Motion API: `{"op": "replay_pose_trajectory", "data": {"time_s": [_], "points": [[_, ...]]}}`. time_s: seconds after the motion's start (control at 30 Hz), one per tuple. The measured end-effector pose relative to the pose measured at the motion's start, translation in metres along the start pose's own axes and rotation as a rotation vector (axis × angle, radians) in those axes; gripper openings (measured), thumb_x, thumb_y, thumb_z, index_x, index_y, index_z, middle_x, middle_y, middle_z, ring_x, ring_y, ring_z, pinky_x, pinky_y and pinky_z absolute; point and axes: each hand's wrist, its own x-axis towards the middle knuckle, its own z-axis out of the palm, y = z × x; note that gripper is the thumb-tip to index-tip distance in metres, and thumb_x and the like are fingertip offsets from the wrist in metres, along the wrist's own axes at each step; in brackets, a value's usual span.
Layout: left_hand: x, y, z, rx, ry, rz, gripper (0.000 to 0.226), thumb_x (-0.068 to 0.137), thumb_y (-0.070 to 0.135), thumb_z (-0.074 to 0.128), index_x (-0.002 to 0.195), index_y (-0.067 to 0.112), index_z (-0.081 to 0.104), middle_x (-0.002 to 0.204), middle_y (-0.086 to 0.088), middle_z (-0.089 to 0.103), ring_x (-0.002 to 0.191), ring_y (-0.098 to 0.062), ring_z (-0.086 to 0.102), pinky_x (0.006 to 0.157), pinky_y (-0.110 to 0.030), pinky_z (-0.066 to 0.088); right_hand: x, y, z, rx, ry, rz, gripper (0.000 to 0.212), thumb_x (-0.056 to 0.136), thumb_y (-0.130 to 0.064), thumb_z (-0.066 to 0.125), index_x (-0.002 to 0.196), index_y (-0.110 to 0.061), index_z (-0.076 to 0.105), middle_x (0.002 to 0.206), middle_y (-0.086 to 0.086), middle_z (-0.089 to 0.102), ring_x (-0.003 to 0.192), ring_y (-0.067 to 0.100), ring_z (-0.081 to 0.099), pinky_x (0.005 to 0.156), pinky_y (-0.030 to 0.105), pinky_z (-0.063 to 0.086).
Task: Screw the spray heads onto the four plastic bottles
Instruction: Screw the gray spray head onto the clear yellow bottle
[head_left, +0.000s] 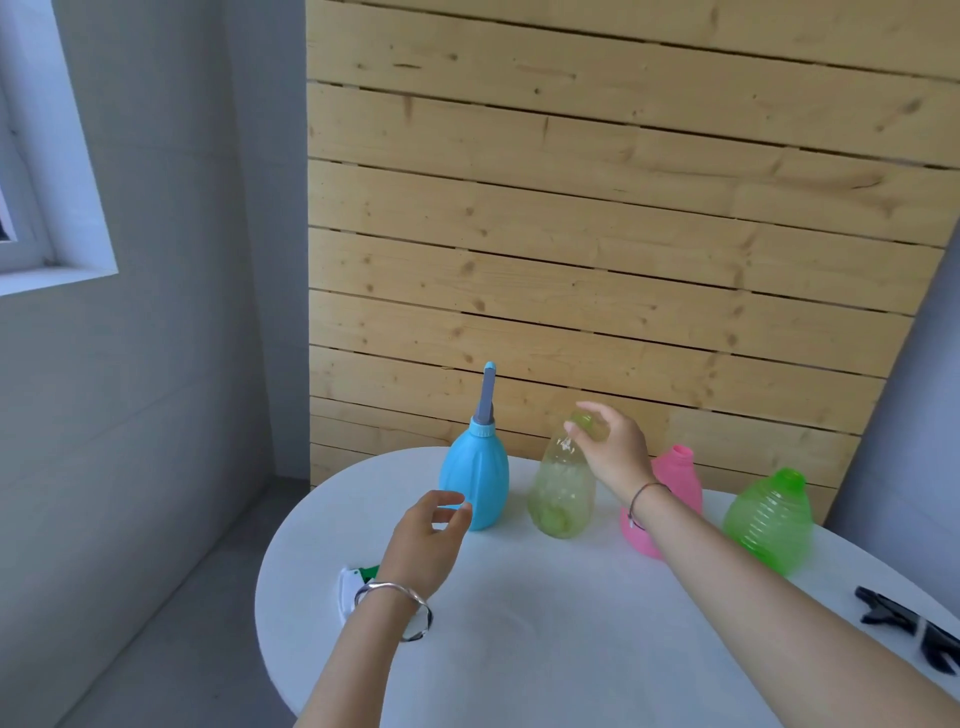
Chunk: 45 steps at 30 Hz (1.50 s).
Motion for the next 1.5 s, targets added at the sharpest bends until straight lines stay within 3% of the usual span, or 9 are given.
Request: {"op": "replay_pose_trajectory", "data": {"time_s": [0.2,0.33,0.43,0.8,0.97,1.1,1.23,1.4,1.5], "points": [[-0.008,0.013,0.017,-0.029,-0.059,0.022,0.038,0.089,0.037,0.058,0.123,0.021,0.053,0.111,0.004,0.062,0.078,-0.004,0.06,0.058,-0.012,0.043,-0.022,0.002,-0.021,0.13,-0.047,-0.033,0.027,0.081,-0.014,0.071,0.108,-0.014,0.067,0.111,0.006,0.07,0.109,0.019,0.062,0.095,0.028,0.045],[-0.018,0.021,0.035,-0.09,-0.108,0.081,0.067,0.075,0.044,0.073,0.132,0.027,0.043,0.125,0.007,0.051,0.107,-0.014,0.055,0.083,-0.023,0.043,-0.04,-0.01,-0.047,0.291,0.003,-0.035,0.018,0.075,-0.015,0.077,0.09,-0.017,0.068,0.087,-0.005,0.07,0.084,0.002,0.065,0.077,0.012,0.049],[-0.027,0.029,0.051,-0.11,-0.169,0.174,0.084,0.067,0.044,0.08,0.137,0.031,0.036,0.129,0.012,0.044,0.108,-0.002,0.051,0.08,-0.008,0.04,-0.057,-0.014,-0.068,0.449,0.037,-0.015,0.017,0.074,-0.013,0.078,0.086,-0.016,0.067,0.08,-0.007,0.068,0.066,-0.01,0.061,0.066,0.005,0.046],[-0.053,0.043,0.126,-0.016,-0.303,0.283,0.08,0.051,0.058,0.082,0.121,0.037,0.048,0.114,0.015,0.06,0.099,0.004,0.058,0.071,-0.007,0.045,-0.095,0.049,-0.151,0.47,0.051,0.112,0.02,0.077,-0.027,0.074,0.094,-0.019,0.066,0.093,-0.005,0.07,0.086,0.004,0.063,0.075,0.012,0.047],[-0.055,0.046,0.151,-0.002,-0.33,0.271,0.076,0.056,0.055,0.083,0.121,0.037,0.048,0.114,0.013,0.06,0.099,-0.001,0.059,0.072,-0.014,0.046,-0.097,0.115,-0.211,0.382,0.379,0.288,0.024,0.078,-0.035,0.072,0.093,-0.017,0.068,0.102,-0.001,0.072,0.09,0.0,0.064,0.071,0.007,0.045],[-0.054,0.048,0.162,-0.013,-0.337,0.266,0.068,0.058,0.05,0.084,0.115,0.043,0.049,0.111,0.017,0.061,0.097,0.001,0.06,0.068,-0.011,0.045,-0.113,0.163,-0.24,0.315,0.468,0.49,0.036,0.079,-0.034,0.073,0.104,-0.009,0.065,0.112,0.006,0.067,0.099,0.016,0.06,0.08,0.026,0.04],[-0.051,0.049,0.168,-0.009,-0.352,0.249,0.064,0.055,0.053,0.083,0.109,0.047,0.048,0.106,0.016,0.063,0.095,0.002,0.061,0.066,-0.012,0.047,-0.117,0.169,-0.227,0.252,0.302,0.411,0.029,0.079,-0.026,0.074,0.102,-0.009,0.066,0.112,0.008,0.068,0.107,0.023,0.061,0.09,0.031,0.046],[-0.049,0.044,0.165,0.013,-0.343,0.223,0.06,0.06,0.046,0.084,0.109,0.042,0.05,0.101,0.017,0.064,0.081,0.017,0.059,0.056,-0.005,0.046,-0.13,0.152,-0.194,0.087,-0.302,0.29,0.025,0.074,-0.037,0.076,0.095,-0.029,0.066,0.107,-0.014,0.066,0.108,0.006,0.056,0.08,0.01,0.038],[-0.05,0.04,0.16,0.024,-0.349,0.213,0.062,0.06,0.046,0.084,0.112,0.039,0.051,0.101,0.015,0.065,0.081,0.015,0.06,0.058,-0.007,0.047,-0.138,0.155,-0.185,-0.02,-0.421,0.279,0.039,0.068,-0.042,0.08,0.102,-0.03,0.064,0.115,-0.013,0.063,0.114,0.004,0.051,0.088,0.018,0.039]]}}
